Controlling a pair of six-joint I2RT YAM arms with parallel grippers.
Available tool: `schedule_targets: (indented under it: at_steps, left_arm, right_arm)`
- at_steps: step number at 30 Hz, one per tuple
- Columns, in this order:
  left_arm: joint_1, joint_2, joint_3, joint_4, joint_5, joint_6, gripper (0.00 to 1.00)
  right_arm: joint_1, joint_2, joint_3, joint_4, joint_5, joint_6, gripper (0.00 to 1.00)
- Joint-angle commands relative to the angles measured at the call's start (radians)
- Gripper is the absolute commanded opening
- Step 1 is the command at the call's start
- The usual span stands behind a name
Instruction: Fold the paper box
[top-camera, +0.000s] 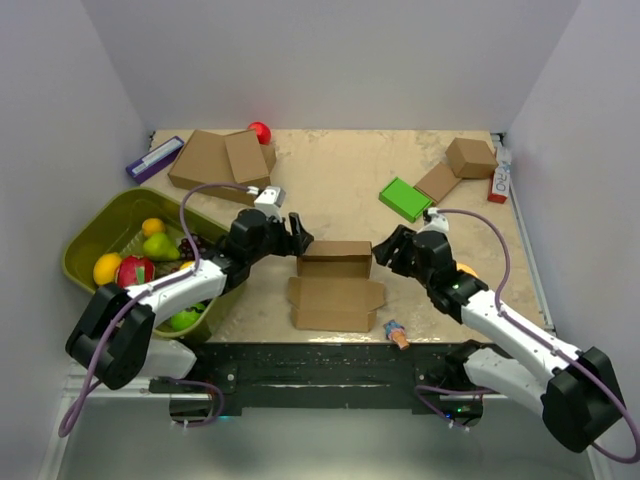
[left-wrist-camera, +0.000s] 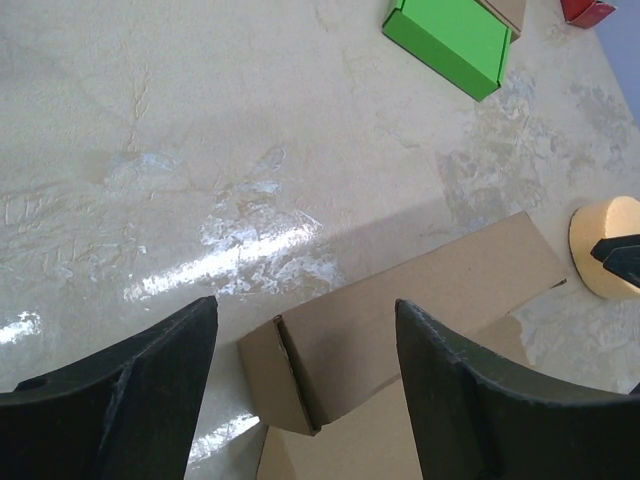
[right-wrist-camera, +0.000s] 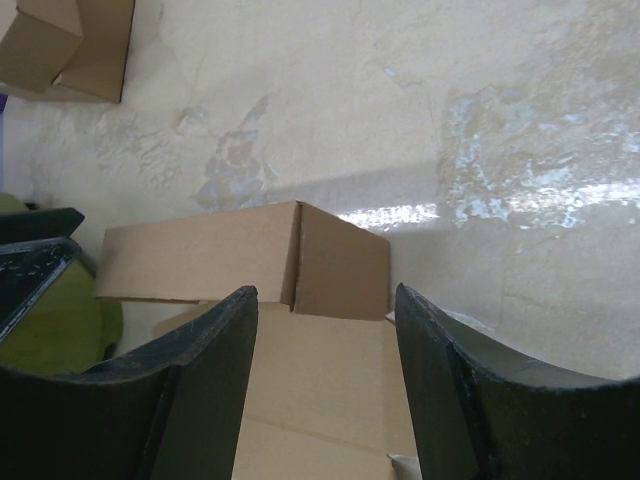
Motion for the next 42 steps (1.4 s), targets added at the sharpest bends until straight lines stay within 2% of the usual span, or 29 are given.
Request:
schedule_targets:
  at_steps: [1, 9, 14, 20, 24, 33, 37, 39, 40, 42]
  left_arm:
    - [0.01, -0.027, -0.031, -0.012, -0.009, -0.016, 0.74]
    - [0.01, -0.02, -0.059, 0.01, 0.028, -0.029, 0.64]
    - [0.01, -0.013, -0.076, 0.026, 0.049, -0.034, 0.58]
    - [0.012, -0.001, -0.094, 0.039, 0.074, -0.04, 0.47]
    - [0.01, 0.003, -0.108, 0.045, 0.098, -0.046, 0.36]
    - [0.012, 0.002, -0.146, 0.037, 0.092, -0.045, 0.25]
    - [0.01, 0.008, -0.148, 0.045, 0.091, -0.042, 0.24]
    - [0.01, 0.014, -0.128, 0.048, 0.1, -0.043, 0.27]
    - [0.012, 0.014, -0.119, 0.045, 0.101, -0.039, 0.31]
    - [0.01, 0.005, -0.09, 0.031, 0.101, -0.032, 0.41]
  right_arm:
    - [-0.003, 0.054, 0.051, 0.106, -0.083, -0.037, 0.62]
    - [-0.003, 0.141, 0.059, 0.145, -0.135, -0.04, 0.61]
    - [-0.002, 0.189, 0.052, 0.149, -0.141, -0.035, 0.55]
    - [-0.003, 0.207, 0.037, 0.139, -0.123, -0.021, 0.47]
    - [-0.003, 0.218, 0.034, 0.136, -0.118, -0.017, 0.46]
    - [-0.003, 0.207, 0.036, 0.128, -0.115, -0.011, 0.45]
    - [-0.003, 0.191, 0.057, 0.116, -0.126, -0.017, 0.47]
    - [-0.003, 0.18, 0.097, 0.068, -0.124, -0.03, 0.56]
    - [-0.003, 0.157, 0.109, 0.042, -0.106, -0.043, 0.63]
    - [-0.002, 0.126, 0.13, -0.018, -0.08, -0.058, 0.69]
